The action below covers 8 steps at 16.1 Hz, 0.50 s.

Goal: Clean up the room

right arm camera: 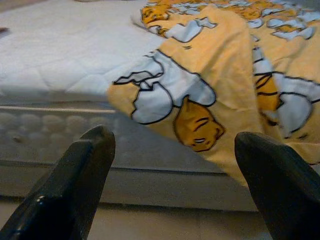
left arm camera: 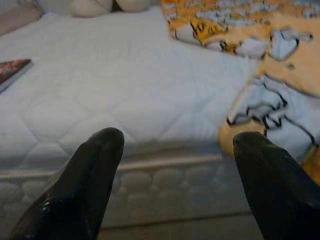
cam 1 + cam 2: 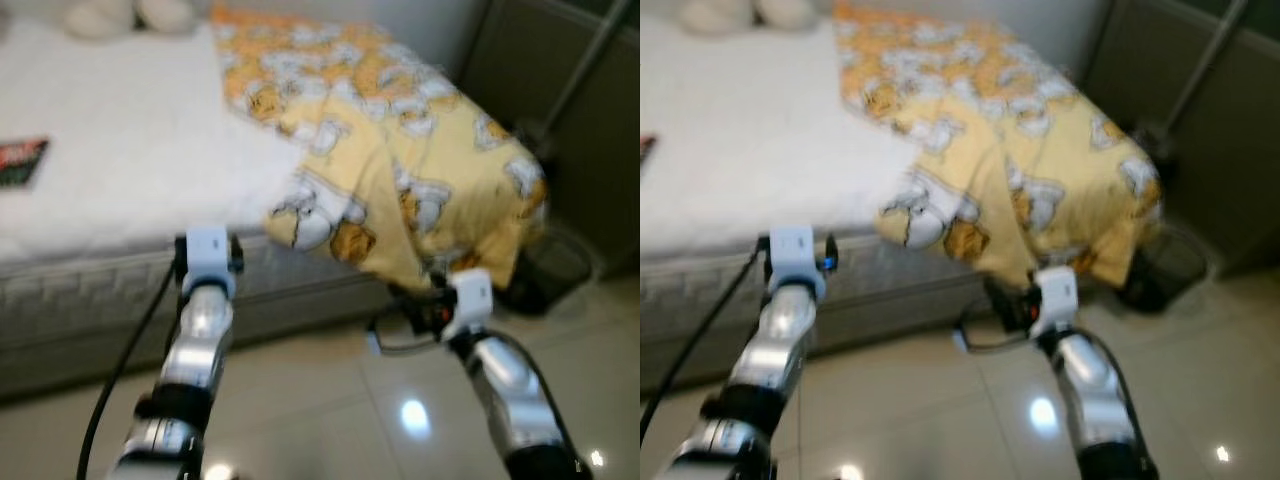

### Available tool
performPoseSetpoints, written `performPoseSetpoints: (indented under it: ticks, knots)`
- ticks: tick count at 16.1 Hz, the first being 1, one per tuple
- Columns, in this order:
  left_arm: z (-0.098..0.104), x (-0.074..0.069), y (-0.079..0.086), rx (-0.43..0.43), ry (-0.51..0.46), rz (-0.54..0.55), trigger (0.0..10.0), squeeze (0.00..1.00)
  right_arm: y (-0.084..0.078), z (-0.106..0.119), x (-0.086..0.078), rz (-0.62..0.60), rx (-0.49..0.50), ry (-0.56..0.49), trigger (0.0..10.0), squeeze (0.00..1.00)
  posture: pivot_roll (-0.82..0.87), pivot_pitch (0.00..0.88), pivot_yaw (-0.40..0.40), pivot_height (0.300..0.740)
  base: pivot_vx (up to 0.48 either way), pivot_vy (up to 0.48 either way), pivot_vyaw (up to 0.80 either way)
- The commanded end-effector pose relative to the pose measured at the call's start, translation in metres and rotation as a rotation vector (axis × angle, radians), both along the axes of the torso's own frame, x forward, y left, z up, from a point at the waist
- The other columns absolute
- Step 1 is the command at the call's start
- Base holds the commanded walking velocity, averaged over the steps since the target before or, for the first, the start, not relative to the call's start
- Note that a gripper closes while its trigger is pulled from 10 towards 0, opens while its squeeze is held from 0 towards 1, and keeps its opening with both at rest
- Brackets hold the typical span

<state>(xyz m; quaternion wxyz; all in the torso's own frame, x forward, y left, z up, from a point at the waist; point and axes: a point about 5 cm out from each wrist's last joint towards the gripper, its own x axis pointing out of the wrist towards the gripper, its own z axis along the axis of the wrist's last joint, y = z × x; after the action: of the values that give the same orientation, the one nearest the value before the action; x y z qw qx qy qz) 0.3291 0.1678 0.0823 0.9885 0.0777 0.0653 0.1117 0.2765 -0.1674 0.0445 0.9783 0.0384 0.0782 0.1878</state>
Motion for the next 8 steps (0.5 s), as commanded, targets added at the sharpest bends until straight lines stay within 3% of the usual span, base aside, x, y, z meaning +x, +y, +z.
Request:
performPoseSetpoints:
  ticks: [1, 8]
  knots:
    - [0.0, 0.0, 0.008, 0.007, -0.001, 0.032, 10.0, 0.0, 0.007, 0.01, 0.006, 0.025, -0.001, -0.044, 10.0, 0.0, 0.06, 0.0, -0.07, 0.74, 0.48, 0.0, 0.51]
    - [0.009, 0.005, 0.006, 0.031, -0.06, -0.002, 10.0, 0.0, 0.014, 0.017, 0.013, 0.058, 0.016, -0.07, 10.0, 0.0, 0.05, 0.0, -0.051, 0.74, 0.48, 0.0, 0.45]
